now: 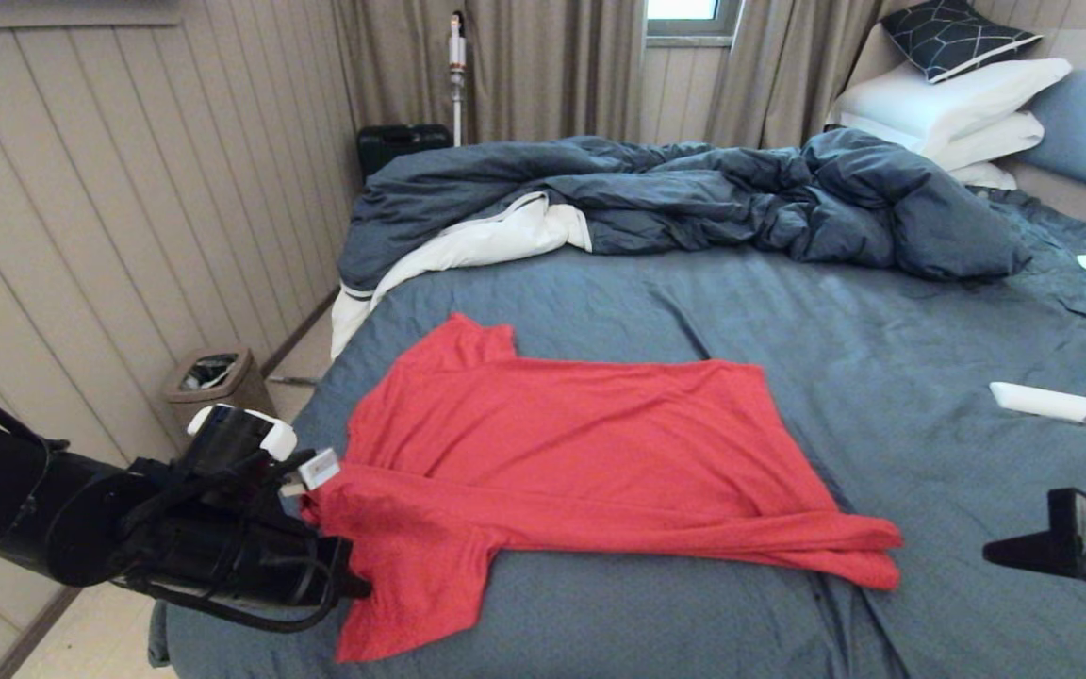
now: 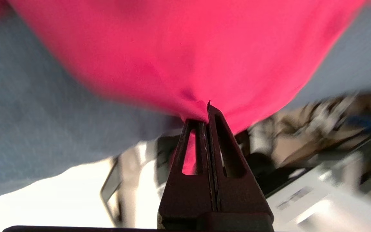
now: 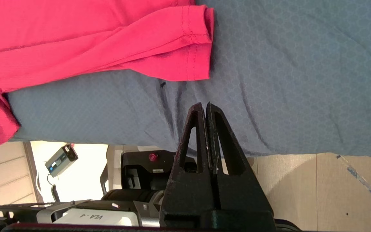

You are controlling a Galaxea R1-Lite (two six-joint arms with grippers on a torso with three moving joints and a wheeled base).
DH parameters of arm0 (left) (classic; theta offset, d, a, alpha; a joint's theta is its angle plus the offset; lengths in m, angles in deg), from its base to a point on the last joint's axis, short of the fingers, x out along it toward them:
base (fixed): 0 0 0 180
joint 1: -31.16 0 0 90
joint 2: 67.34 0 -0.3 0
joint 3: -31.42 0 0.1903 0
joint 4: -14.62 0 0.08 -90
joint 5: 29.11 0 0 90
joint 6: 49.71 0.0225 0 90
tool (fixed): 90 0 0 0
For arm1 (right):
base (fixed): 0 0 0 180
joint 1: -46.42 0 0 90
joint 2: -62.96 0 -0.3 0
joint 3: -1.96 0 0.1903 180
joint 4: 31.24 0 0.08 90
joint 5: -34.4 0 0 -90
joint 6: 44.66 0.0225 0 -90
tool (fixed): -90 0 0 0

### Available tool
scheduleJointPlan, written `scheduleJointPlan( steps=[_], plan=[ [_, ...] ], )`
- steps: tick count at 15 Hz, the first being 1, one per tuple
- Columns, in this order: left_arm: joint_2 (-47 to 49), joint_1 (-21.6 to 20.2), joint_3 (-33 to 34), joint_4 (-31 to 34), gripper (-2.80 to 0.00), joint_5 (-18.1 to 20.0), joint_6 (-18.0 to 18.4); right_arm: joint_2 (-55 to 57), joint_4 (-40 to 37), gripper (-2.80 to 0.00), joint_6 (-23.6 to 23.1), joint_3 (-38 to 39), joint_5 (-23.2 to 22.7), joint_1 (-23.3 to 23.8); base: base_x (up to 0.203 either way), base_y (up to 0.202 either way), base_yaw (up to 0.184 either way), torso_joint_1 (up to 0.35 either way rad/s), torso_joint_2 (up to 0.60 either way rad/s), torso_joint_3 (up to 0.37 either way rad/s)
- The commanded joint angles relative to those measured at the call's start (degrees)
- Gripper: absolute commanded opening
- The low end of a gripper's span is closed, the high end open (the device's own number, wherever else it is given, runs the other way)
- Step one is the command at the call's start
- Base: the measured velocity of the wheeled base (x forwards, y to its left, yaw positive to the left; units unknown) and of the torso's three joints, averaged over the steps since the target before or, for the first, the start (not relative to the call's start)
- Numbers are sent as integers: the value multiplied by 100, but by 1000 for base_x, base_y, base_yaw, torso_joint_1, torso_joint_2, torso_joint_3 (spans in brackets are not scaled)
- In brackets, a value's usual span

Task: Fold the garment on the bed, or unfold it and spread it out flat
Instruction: Fold the red T-shirt

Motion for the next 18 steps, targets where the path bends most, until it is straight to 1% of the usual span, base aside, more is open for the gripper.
scheduleJointPlan(
  steps=[1,5,10,13,16,18],
  plan=[
    [-191,-3,-174,-11,-280,15,-224,-45,-14,-280,-3,47,-19,-7,0,0,0,0,0,0],
    [-237,14,-911,0,-280,7,-915,-45,-5,-280,-34,88,-45,3,0,0,0,0,0,0],
    [-20,14,-1983,86,-280,0,-1471,64,82,-280,-48,97,-154,2,0,0,0,0,0,0],
    [350,0,-2782,342,-280,-1,-1706,1,221,-280,-62,227,-309,5,0,0,0,0,0,0],
    [907,-31,-3585,601,-280,-28,-1916,-16,623,-280,-83,543,-339,2,0,0,0,0,0,0],
    [1180,-44,-3846,627,-280,-52,-1936,3,935,-280,-83,729,-331,2,0,0,0,0,0,0]
  ],
)
